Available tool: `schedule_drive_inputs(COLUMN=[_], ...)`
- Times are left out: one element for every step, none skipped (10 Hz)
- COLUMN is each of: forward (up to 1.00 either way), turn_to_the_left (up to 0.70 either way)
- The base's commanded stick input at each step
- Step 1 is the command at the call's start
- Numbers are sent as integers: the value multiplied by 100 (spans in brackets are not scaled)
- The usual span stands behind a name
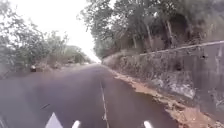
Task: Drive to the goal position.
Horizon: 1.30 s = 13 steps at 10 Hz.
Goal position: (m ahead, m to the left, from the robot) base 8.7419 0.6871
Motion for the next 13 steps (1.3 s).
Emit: schedule_drive_inputs(forward=[-53, -16, 0, 0, 0, 0, 0, 0, 0, 0, 0, 69, 88], turn_to_the_left=[0, 0, 0, 0, 0, 0, 0, 0, 0, 0, 0, 0, 0])
